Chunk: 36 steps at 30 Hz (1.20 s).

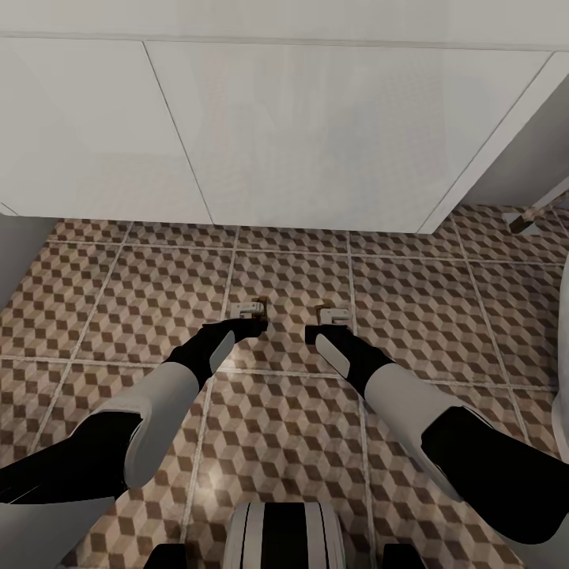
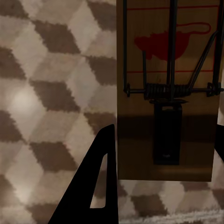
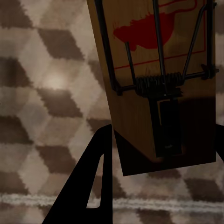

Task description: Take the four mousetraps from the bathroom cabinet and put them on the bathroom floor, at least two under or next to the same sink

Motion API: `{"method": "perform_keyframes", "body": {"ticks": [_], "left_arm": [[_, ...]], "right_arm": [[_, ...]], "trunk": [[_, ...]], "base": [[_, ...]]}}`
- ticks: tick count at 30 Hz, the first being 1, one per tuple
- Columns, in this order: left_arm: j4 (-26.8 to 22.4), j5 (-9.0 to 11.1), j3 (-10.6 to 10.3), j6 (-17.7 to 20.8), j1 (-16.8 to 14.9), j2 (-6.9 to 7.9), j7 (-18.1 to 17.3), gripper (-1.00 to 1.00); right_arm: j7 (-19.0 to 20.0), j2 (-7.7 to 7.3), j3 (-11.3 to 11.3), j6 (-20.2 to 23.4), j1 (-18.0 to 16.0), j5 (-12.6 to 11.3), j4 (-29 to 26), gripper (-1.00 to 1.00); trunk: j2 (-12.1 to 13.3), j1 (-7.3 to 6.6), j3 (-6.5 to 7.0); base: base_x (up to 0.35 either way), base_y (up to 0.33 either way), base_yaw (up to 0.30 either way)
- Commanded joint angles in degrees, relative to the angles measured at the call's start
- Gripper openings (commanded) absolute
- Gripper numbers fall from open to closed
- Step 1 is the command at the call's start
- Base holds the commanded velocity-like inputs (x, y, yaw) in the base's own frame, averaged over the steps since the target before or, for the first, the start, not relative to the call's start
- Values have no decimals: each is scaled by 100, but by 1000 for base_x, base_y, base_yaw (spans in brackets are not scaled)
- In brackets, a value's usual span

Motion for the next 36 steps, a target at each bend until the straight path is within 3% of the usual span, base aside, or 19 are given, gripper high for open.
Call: {"method": "perform_keyframes", "body": {"ticks": [1, 23, 36], "left_arm": [[-11, 26, 3, 39, 0, -1, 10, -100], [-11, 26, -3, 45, 0, -1, 10, -100], [-11, 26, -2, 45, 0, -1, 10, -100]], "right_arm": [[-45, -2, 48, 19, -5, -50, -7, -100], [-52, -5, 48, 19, -5, -50, -9, -100], [-49, -7, 48, 19, -5, -50, -9, -100]], "trunk": [[-1, -1, -3], [-1, -1, 23], [-1, -1, 37]], "base": [[0, 0, 0], [4, 0, -44], [245, 0, -36]]}}
